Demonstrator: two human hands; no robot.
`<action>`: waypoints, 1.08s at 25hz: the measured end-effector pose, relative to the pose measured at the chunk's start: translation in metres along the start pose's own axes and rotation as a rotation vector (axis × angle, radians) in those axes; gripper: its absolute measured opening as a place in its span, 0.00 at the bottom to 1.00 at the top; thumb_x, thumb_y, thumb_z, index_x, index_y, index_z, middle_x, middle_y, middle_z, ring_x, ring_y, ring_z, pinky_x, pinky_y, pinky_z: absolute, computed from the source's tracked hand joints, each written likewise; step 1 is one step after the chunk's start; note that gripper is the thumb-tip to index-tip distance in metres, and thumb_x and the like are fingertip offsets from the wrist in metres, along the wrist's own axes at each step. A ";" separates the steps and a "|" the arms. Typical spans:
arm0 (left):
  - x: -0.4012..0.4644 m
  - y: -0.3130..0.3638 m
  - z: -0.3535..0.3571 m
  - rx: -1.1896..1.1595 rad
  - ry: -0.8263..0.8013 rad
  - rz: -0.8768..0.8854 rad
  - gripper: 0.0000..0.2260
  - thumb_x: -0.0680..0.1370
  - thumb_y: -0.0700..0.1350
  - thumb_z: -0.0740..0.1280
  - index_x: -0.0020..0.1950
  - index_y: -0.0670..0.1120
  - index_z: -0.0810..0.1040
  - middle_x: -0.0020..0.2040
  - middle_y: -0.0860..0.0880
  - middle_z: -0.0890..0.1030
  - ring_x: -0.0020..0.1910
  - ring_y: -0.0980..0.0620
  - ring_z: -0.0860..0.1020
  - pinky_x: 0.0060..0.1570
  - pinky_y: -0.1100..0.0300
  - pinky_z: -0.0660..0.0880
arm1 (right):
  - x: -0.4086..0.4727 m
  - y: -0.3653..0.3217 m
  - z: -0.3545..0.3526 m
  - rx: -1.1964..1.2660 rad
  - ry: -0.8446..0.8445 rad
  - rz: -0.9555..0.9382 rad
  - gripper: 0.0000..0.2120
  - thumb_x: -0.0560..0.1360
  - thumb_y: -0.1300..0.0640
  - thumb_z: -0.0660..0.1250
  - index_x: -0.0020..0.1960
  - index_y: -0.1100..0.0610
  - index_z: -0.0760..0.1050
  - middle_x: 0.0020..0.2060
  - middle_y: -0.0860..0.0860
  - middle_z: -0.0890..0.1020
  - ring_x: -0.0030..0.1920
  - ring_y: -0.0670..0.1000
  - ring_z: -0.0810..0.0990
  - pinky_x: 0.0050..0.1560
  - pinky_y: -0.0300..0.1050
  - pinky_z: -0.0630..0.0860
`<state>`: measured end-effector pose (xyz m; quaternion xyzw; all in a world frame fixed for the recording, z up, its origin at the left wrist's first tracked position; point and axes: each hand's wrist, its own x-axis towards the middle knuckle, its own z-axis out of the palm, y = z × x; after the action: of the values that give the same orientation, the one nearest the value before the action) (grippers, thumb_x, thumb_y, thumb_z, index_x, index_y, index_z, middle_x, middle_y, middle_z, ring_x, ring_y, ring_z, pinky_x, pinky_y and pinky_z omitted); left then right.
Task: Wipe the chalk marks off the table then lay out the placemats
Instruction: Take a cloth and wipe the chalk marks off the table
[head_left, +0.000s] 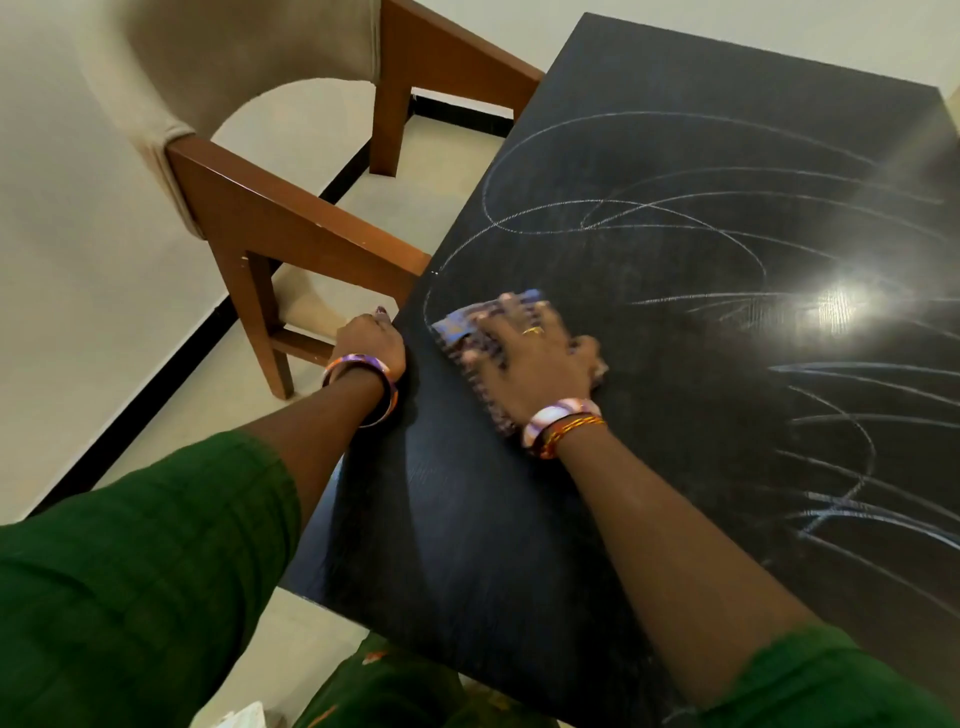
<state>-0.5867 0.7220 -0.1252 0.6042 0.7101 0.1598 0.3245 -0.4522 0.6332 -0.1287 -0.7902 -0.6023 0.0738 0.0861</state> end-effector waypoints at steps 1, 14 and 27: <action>0.001 0.001 0.000 -0.026 -0.004 -0.044 0.20 0.83 0.47 0.49 0.61 0.35 0.73 0.59 0.38 0.76 0.55 0.43 0.75 0.47 0.58 0.64 | 0.003 0.026 -0.005 -0.004 0.025 0.111 0.22 0.77 0.38 0.52 0.70 0.40 0.62 0.76 0.43 0.53 0.76 0.55 0.51 0.66 0.65 0.55; -0.002 0.009 -0.001 0.016 -0.051 -0.145 0.17 0.82 0.42 0.51 0.60 0.33 0.72 0.59 0.36 0.76 0.58 0.41 0.75 0.56 0.54 0.71 | -0.007 -0.018 0.001 -0.108 -0.026 0.044 0.23 0.76 0.38 0.54 0.71 0.38 0.59 0.76 0.57 0.52 0.69 0.64 0.58 0.63 0.61 0.59; -0.009 0.016 -0.006 0.080 -0.050 -0.145 0.16 0.82 0.40 0.51 0.62 0.32 0.70 0.61 0.36 0.75 0.61 0.40 0.74 0.62 0.52 0.69 | -0.026 0.114 -0.035 -0.051 -0.001 0.645 0.26 0.78 0.39 0.51 0.75 0.42 0.54 0.77 0.58 0.48 0.72 0.68 0.53 0.69 0.66 0.52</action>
<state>-0.5783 0.7179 -0.1086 0.5674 0.7495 0.0920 0.3284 -0.3439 0.5766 -0.1202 -0.9421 -0.3227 0.0828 0.0381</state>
